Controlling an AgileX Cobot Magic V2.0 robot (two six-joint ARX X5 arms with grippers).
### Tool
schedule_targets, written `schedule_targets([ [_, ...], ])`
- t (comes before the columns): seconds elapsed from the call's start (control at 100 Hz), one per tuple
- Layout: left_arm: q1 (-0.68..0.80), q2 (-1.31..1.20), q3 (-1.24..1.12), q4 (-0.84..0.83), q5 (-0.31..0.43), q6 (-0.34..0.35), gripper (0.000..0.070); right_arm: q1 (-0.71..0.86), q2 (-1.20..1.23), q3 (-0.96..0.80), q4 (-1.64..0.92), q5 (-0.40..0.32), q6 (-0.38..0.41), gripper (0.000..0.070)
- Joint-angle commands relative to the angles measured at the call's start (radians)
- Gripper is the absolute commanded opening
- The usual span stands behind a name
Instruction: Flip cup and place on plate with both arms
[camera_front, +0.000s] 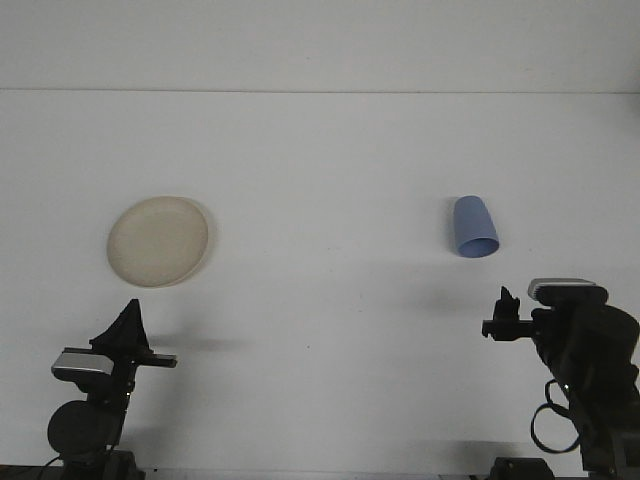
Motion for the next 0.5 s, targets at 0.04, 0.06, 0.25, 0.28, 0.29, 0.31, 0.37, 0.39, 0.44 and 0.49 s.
schedule_targets([
  [0.04,0.000,-0.001,-0.020,0.010,-0.002,0.002,0.0011,-0.004,0.076,0.013,0.055,0.010,-0.009,0.0479],
  [0.06,0.000,-0.001,-0.020,0.010,-0.002,0.002,0.0011,-0.005,0.089,0.012,0.068,0.010,-0.009,0.0479],
  [0.25,0.000,-0.001,-0.020,0.010,-0.002,0.003,0.0011,-0.005,0.204,0.011,0.222,0.007,-0.016,0.0479],
  [0.28,0.000,-0.001,-0.020,0.010,-0.002,0.002,0.0011,-0.005,0.218,0.008,0.244,0.005,-0.023,0.0479],
  [0.29,0.000,-0.001,-0.020,0.010,-0.002,0.002,0.0011,-0.005,0.222,0.007,0.253,0.005,-0.024,0.0479],
  [0.31,0.000,-0.001,-0.020,0.010,-0.002,0.002,0.0011,-0.005,0.231,0.003,0.270,0.005,-0.028,0.0479],
  [0.37,0.000,-0.001,-0.020,0.010,-0.002,0.002,0.0011,-0.005,0.250,-0.013,0.318,0.005,-0.033,0.0479],
  [0.39,0.000,-0.001,-0.020,0.010,-0.002,0.002,0.0011,-0.005,0.254,-0.021,0.336,0.005,-0.034,0.0479],
  [0.44,0.000,-0.001,-0.020,0.010,-0.002,0.002,0.0011,-0.005,0.263,-0.047,0.385,0.005,-0.034,0.0479],
  [0.49,0.000,-0.001,-0.020,0.010,-0.002,0.002,0.0011,-0.005,0.266,-0.082,0.436,0.005,-0.034,0.0479],
])
